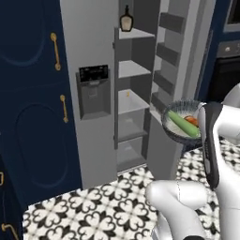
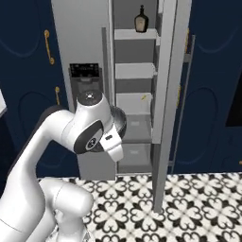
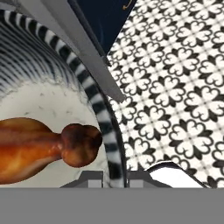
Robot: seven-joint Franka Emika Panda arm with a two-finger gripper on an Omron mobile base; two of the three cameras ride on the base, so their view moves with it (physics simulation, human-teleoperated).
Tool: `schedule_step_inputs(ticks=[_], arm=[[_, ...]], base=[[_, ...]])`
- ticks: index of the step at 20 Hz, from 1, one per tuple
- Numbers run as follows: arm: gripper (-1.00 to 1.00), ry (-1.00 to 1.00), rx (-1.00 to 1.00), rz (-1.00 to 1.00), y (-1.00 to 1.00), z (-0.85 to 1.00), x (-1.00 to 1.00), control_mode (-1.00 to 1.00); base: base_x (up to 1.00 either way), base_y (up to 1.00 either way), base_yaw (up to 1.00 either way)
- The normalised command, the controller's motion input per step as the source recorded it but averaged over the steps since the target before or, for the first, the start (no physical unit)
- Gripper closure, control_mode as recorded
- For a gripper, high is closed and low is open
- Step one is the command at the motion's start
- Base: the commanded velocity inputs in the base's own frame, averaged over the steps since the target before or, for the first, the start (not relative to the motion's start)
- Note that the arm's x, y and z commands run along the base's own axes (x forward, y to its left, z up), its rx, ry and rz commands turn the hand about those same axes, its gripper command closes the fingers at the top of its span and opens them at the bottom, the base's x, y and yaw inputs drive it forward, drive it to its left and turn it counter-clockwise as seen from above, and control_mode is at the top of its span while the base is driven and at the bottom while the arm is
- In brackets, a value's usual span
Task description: Pick the chicken drumstick and corn from their plates and place them in the bowl. Then put the bowl in the fridge.
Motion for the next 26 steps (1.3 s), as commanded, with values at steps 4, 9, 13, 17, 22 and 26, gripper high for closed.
schedule_step_inputs(ticks=[4,9,13,17,22,26], arm=[[1.00,0.00,0.00,0.00,0.00,0.00,0.00,1.00],[1.00,0.00,0.00,0.00,0.00,0.00,0.00,1.00],[1.00,0.00,0.00,0.00,0.00,0.00,0.00,1.00],[1.00,0.00,0.00,0.00,0.00,0.00,0.00,1.00],[1.00,0.00,0.00,0.00,0.00,0.00,0.00,1.00],[1.00,0.00,0.00,0.00,0.00,0.00,0.00,1.00]], base=[[1.00,-0.24,0.15],[1.00,-0.58,0.17],[0.89,0.22,0.00],[0.54,0.34,-0.08],[0.70,0.09,-0.15],[0.73,0.07,-0.15]])
